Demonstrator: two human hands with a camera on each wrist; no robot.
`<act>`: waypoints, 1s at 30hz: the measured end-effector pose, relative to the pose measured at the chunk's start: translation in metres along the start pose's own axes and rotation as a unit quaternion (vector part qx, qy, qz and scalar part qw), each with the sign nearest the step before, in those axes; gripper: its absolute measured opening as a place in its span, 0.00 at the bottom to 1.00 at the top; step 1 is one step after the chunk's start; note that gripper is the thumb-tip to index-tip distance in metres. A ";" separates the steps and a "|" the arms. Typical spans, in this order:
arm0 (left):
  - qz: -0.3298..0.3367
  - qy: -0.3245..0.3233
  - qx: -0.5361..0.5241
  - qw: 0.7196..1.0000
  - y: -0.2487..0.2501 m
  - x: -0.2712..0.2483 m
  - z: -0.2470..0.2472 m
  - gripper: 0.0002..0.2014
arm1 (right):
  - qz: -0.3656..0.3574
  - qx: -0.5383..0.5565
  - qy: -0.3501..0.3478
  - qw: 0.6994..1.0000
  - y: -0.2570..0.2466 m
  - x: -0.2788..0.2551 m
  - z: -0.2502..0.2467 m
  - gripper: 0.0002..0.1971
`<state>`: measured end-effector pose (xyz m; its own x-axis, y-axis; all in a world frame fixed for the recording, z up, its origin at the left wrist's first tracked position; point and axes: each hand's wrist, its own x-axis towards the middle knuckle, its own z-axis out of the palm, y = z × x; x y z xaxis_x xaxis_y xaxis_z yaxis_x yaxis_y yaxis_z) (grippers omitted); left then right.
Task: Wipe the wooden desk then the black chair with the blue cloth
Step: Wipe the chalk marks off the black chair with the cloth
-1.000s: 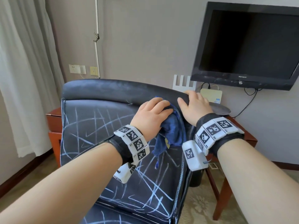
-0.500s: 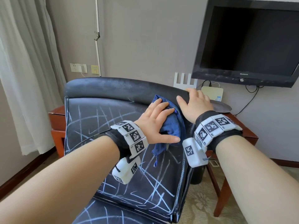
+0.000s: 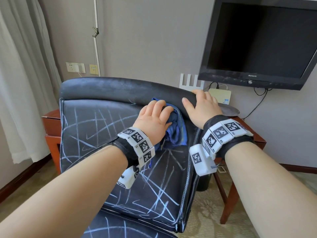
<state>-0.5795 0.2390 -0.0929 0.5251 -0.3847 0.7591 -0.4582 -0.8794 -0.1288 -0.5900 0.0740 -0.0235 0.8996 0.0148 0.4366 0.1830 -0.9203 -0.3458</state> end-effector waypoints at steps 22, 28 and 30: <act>-0.282 -0.080 -0.006 0.956 -0.020 0.004 -0.021 0.26 | 0.014 -0.064 0.050 0.997 -0.003 -0.001 0.010 0.33; -0.232 -0.031 0.003 0.972 -0.036 0.001 -0.016 0.27 | 0.003 -0.049 0.048 0.998 -0.004 0.000 0.010 0.33; -0.209 0.007 0.008 0.978 -0.046 -0.003 -0.013 0.25 | -0.001 -0.048 0.050 0.998 -0.005 0.000 0.011 0.32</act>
<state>-0.5696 0.2845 -0.0812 0.6540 0.0130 0.7563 -0.1937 -0.9636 0.1841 -0.5868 0.0829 -0.0305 0.8544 -0.0184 0.5193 0.1412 -0.9535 -0.2661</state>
